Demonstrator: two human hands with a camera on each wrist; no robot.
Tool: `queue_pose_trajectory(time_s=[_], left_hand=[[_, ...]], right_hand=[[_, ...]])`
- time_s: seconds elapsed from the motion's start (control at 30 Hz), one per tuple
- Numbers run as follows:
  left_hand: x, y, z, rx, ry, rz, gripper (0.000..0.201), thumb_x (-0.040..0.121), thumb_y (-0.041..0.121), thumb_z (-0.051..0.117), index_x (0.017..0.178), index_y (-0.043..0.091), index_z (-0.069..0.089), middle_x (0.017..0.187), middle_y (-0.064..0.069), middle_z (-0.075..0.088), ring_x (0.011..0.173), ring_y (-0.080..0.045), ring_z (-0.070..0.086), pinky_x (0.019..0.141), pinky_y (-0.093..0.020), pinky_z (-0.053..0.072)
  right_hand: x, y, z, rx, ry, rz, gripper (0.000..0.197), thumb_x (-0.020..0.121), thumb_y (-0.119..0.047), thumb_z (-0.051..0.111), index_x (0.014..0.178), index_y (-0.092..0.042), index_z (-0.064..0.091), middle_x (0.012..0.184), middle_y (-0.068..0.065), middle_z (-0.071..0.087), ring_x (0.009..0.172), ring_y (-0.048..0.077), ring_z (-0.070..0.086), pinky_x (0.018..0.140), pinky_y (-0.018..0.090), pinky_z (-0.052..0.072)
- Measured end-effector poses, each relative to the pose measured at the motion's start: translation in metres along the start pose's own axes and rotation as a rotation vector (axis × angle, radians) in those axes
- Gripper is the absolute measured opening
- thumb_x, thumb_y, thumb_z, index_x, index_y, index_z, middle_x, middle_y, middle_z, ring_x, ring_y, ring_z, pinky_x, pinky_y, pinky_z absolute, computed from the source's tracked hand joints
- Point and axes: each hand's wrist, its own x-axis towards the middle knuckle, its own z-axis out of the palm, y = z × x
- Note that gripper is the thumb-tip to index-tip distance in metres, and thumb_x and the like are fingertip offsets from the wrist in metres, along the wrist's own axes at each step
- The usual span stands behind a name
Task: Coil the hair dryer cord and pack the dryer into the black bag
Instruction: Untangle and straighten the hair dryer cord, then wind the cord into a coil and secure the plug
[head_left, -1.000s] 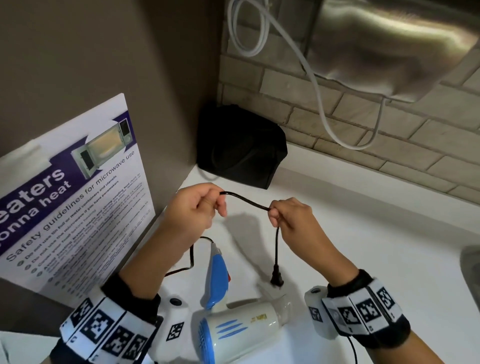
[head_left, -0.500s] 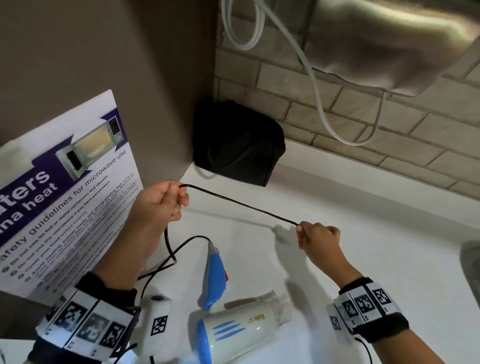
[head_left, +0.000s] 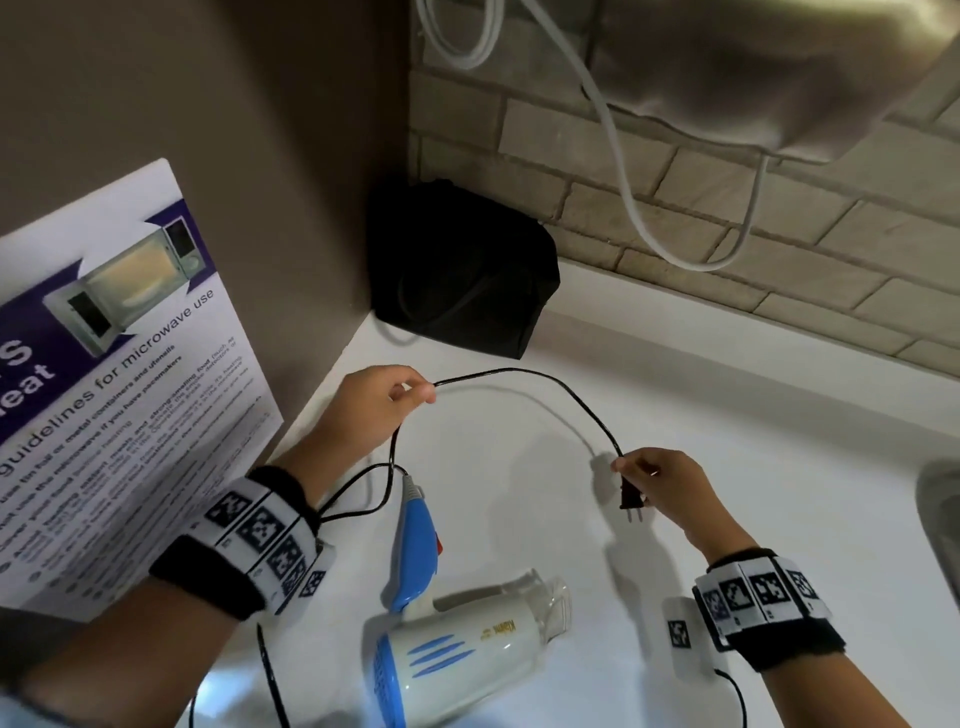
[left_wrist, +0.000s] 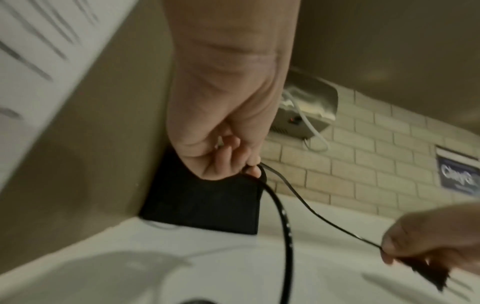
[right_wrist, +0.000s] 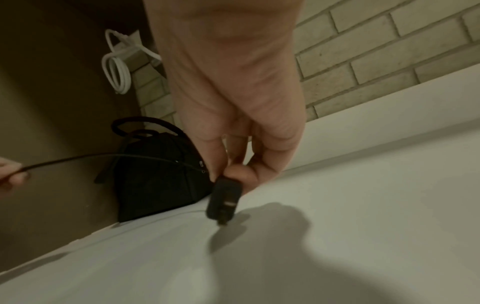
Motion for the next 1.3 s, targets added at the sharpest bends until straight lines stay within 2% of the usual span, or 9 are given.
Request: queue_pose_trajectory(time_s=[0.13, 0.33, 0.53, 0.67, 0.77, 0.9, 1.03, 1.17, 1.3], left_hand=[[0.014, 0.004, 0.029, -0.031, -0.104, -0.076, 0.014, 0.090, 0.026, 0.057, 0.088, 0.018, 0.068, 0.066, -0.003, 0.062, 0.052, -0.015, 0.061, 0.059, -0.031, 0.054], [0.019, 0.005, 0.054, -0.051, -0.294, -0.063, 0.023, 0.091, 0.016, 0.054, 0.110, 0.012, 0.067, 0.105, -0.008, 0.069, 0.089, -0.020, 0.069, 0.087, -0.037, 0.056], [0.007, 0.005, 0.034, -0.108, -0.205, 0.041, 0.021, 0.093, 0.014, 0.053, 0.108, 0.014, 0.068, 0.095, -0.001, 0.070, 0.091, -0.016, 0.068, 0.092, -0.037, 0.053], [-0.018, 0.000, 0.006, -0.197, -0.119, 0.015, 0.022, 0.094, 0.016, 0.050, 0.101, 0.021, 0.070, 0.092, 0.001, 0.072, 0.086, -0.013, 0.069, 0.090, -0.040, 0.054], [-0.051, -0.007, -0.019, -0.223, -0.054, -0.021, 0.021, 0.089, 0.031, 0.049, 0.092, 0.034, 0.070, 0.084, 0.010, 0.073, 0.081, -0.004, 0.070, 0.083, -0.032, 0.055], [-0.097, -0.021, -0.043, -0.139, -0.006, -0.019, 0.018, 0.086, 0.033, 0.050, 0.090, 0.032, 0.068, 0.080, 0.014, 0.072, 0.078, -0.001, 0.068, 0.076, -0.019, 0.052], [-0.128, -0.043, -0.042, -0.169, -0.003, -0.132, 0.017, 0.093, 0.017, 0.055, 0.089, 0.023, 0.071, 0.078, 0.006, 0.073, 0.073, -0.010, 0.069, 0.077, -0.032, 0.056], [-0.142, -0.052, -0.032, -0.164, -0.059, -0.195, 0.018, 0.094, 0.015, 0.052, 0.092, 0.017, 0.070, 0.081, 0.000, 0.073, 0.071, -0.013, 0.068, 0.072, -0.021, 0.052], [-0.145, -0.049, -0.017, -0.168, -0.108, -0.210, 0.020, 0.094, 0.015, 0.049, 0.092, 0.016, 0.069, 0.084, 0.000, 0.073, 0.072, -0.011, 0.067, 0.066, -0.012, 0.049]], right_hand=[[0.003, 0.006, 0.005, 0.135, -0.028, 0.122, 0.009, 0.086, -0.014, 0.063, 0.084, -0.007, 0.069, 0.078, 0.010, 0.067, 0.066, 0.021, 0.064, 0.063, 0.029, 0.057], [0.005, 0.015, 0.011, 0.130, 0.002, 0.191, 0.015, 0.083, -0.015, 0.069, 0.090, -0.003, 0.063, 0.081, 0.012, 0.067, 0.066, 0.021, 0.068, 0.055, 0.026, 0.057], [0.003, 0.018, 0.013, -0.023, 0.042, 0.216, 0.022, 0.083, -0.026, 0.069, 0.093, -0.010, 0.059, 0.089, 0.009, 0.064, 0.075, 0.024, 0.067, 0.063, 0.034, 0.059], [-0.004, 0.013, 0.014, -0.271, 0.050, 0.159, 0.029, 0.090, -0.031, 0.055, 0.109, -0.009, 0.054, 0.102, 0.013, 0.067, 0.084, 0.029, 0.062, 0.073, 0.036, 0.052], [-0.014, 0.005, 0.016, -0.450, 0.100, -0.002, 0.036, 0.092, -0.018, 0.052, 0.124, -0.003, 0.049, 0.115, 0.023, 0.056, 0.098, 0.041, 0.056, 0.081, 0.042, 0.048], [-0.033, -0.016, 0.026, -0.399, 0.161, -0.113, 0.050, 0.086, -0.025, 0.064, 0.129, -0.007, 0.046, 0.112, 0.029, 0.052, 0.094, 0.045, 0.056, 0.080, 0.043, 0.045], [-0.061, -0.053, 0.047, -0.383, 0.058, -0.265, 0.050, 0.088, -0.029, 0.061, 0.132, -0.014, 0.043, 0.114, 0.019, 0.051, 0.099, 0.037, 0.056, 0.084, 0.041, 0.045], [-0.085, -0.090, 0.073, -0.361, -0.229, -0.418, 0.044, 0.091, -0.037, 0.053, 0.133, -0.029, 0.038, 0.113, 0.007, 0.052, 0.096, 0.023, 0.058, 0.083, 0.033, 0.047], [-0.102, -0.125, 0.097, -0.401, -0.566, -0.497, 0.043, 0.092, -0.044, 0.048, 0.133, -0.044, 0.033, 0.100, 0.007, 0.058, 0.088, 0.021, 0.060, 0.074, 0.031, 0.044]])
